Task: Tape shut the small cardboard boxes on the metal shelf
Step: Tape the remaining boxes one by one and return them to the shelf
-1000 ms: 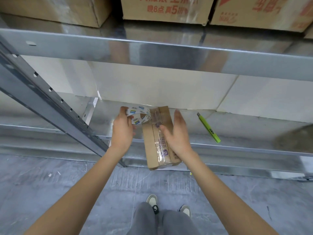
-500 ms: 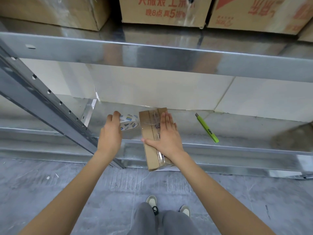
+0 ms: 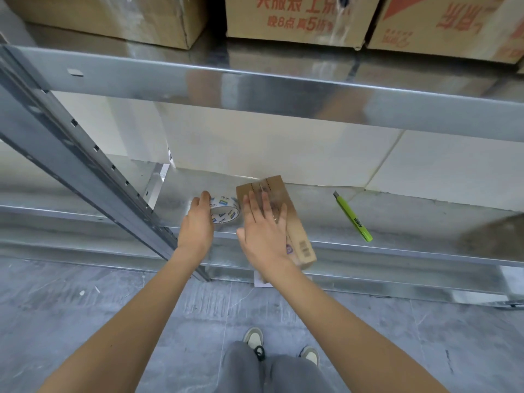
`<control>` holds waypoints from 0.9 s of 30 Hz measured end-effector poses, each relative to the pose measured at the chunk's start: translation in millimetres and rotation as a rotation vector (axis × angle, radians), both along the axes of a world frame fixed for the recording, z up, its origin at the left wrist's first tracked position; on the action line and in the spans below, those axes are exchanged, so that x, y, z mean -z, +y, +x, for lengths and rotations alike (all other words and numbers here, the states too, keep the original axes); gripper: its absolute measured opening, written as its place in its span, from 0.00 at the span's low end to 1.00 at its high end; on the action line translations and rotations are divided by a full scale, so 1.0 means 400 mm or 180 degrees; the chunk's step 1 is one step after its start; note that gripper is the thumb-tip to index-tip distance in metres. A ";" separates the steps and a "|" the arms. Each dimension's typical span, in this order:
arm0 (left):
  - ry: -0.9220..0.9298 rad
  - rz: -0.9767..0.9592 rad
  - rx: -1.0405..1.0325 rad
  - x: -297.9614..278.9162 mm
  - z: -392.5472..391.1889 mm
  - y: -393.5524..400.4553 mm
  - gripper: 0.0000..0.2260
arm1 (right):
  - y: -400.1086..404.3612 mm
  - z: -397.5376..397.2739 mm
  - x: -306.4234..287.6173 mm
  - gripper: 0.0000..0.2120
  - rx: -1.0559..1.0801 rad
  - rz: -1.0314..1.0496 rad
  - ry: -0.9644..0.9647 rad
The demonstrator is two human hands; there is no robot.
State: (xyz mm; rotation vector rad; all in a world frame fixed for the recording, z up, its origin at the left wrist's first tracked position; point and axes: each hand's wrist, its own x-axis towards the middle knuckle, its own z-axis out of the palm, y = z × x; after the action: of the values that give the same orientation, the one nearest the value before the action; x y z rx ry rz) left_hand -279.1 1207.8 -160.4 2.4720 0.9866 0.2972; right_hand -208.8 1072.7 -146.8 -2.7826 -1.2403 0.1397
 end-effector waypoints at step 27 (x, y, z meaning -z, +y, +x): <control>-0.1536 -0.1890 -0.0038 -0.111 0.158 -0.213 0.09 | -0.137 0.067 -0.061 0.34 0.1454 0.3071 0.3115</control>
State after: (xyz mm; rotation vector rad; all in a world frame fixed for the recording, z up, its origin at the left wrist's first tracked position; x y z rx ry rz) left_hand -215.9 1122.8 -116.0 1.7448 0.7435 0.4936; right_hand -181.9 1017.9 -122.6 -1.6659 -0.2602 0.5809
